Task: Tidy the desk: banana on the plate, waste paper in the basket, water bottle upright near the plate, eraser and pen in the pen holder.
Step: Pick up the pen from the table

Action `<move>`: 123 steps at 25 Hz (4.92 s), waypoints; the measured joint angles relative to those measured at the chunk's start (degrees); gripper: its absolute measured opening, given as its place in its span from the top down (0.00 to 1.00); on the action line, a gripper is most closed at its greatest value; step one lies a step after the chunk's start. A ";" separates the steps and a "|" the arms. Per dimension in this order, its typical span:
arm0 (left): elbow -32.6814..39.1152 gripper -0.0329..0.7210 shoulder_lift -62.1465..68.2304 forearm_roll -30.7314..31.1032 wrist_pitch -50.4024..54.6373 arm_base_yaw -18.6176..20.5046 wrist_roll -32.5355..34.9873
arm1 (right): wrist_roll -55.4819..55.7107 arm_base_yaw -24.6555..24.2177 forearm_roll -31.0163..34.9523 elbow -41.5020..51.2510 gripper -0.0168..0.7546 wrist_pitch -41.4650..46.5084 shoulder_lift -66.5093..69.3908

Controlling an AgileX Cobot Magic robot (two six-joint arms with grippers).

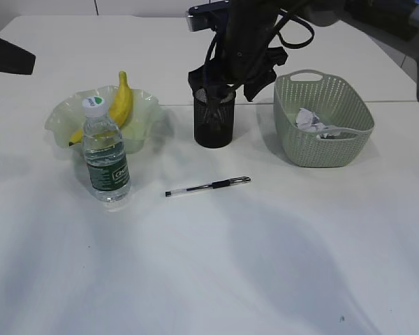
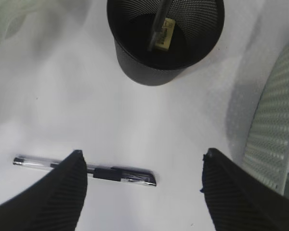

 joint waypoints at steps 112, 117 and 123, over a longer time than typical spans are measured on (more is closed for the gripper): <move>-22.10 0.34 37.59 26.70 -22.63 -35.42 -4.66 | -37.60 -19.22 11.72 0.00 0.41 0.00 -0.02; -22.10 0.35 37.59 29.43 -22.63 -36.76 -4.66 | -37.60 -19.22 11.72 0.00 0.41 0.00 -0.02; -22.10 0.35 37.59 30.97 -23.09 -37.00 -4.75 | -37.60 -19.22 11.82 0.00 0.41 0.00 -0.02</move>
